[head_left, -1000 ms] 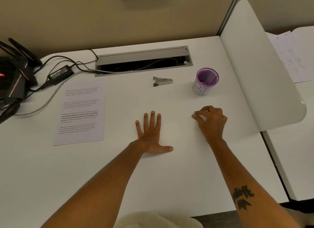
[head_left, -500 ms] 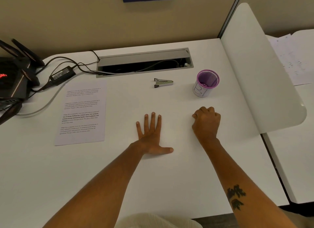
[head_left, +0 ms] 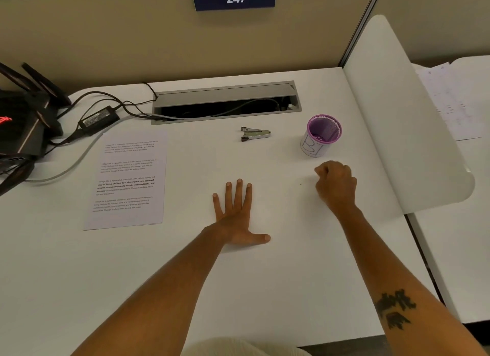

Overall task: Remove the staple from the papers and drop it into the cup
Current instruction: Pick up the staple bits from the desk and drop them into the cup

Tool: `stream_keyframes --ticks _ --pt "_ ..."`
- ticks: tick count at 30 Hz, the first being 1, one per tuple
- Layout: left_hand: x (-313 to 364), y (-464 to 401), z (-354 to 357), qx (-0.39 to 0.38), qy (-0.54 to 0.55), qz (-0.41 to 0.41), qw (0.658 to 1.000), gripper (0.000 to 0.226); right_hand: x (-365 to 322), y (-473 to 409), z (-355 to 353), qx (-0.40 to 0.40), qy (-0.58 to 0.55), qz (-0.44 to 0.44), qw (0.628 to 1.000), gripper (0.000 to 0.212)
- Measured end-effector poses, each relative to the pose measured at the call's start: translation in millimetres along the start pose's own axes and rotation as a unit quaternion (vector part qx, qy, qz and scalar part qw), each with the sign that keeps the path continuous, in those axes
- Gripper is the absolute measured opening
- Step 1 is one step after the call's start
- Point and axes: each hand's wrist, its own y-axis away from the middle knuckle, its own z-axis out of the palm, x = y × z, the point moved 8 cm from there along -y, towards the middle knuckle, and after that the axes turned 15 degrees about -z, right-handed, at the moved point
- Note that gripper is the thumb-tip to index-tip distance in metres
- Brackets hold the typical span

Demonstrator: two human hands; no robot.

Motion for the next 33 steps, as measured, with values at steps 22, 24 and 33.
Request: stream_keyframes --ticks 22,24,33 --pt "-1 1 0 -0.005 0.003 0.009 1.000 0.153 -26 -98 -71 0.067 -0.027 -0.107 0.992 0.014" --pt "-1 1 0 -0.004 0.002 0.008 1.000 0.153 -27 -97 -74 0.082 -0.026 -0.110 0.990 0.014" --pt "-1 0 1 -0.004 0.002 0.004 1.000 0.153 -24 -77 -82 0.143 -0.049 -0.108 0.983 0.017"
